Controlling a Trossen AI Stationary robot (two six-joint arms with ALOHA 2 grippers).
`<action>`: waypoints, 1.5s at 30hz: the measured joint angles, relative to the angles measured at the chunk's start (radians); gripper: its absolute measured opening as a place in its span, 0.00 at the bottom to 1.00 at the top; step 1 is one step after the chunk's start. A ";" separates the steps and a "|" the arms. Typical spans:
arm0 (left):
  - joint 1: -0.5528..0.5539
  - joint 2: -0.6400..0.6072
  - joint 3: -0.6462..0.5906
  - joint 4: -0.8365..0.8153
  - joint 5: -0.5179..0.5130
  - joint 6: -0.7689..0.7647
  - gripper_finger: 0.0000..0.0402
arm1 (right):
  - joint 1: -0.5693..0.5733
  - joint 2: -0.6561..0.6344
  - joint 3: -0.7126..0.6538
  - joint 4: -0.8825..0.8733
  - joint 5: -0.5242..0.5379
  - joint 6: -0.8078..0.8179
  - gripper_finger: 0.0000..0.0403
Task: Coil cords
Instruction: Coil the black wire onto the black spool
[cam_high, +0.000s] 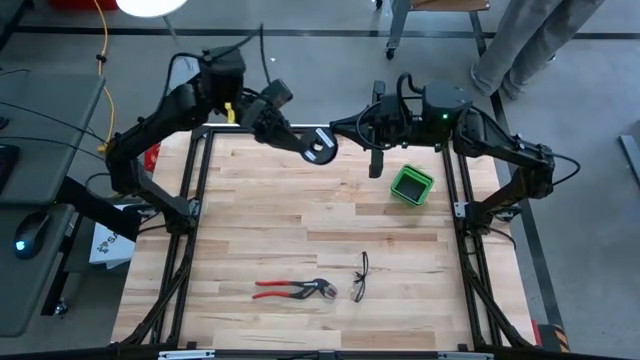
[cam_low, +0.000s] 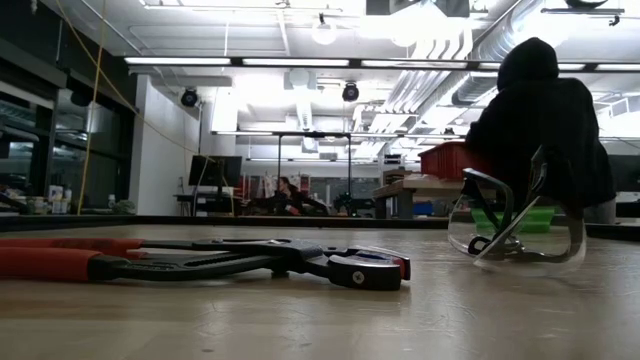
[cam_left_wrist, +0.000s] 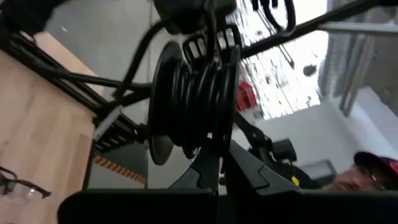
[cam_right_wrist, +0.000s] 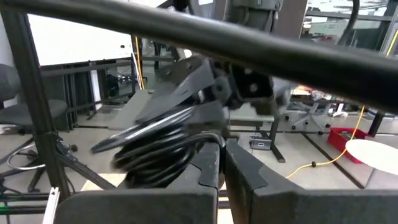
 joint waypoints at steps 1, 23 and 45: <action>-0.006 0.009 0.000 0.015 0.011 -0.001 0.00 | 0.000 0.000 0.000 0.004 0.003 -0.004 0.00; -0.049 0.099 0.000 0.382 0.076 0.027 0.00 | -0.003 0.047 0.000 0.084 -0.039 0.108 0.37; 0.068 -0.036 -0.001 -0.160 -0.117 0.425 0.00 | -0.073 0.062 0.000 -0.221 -0.064 0.197 0.46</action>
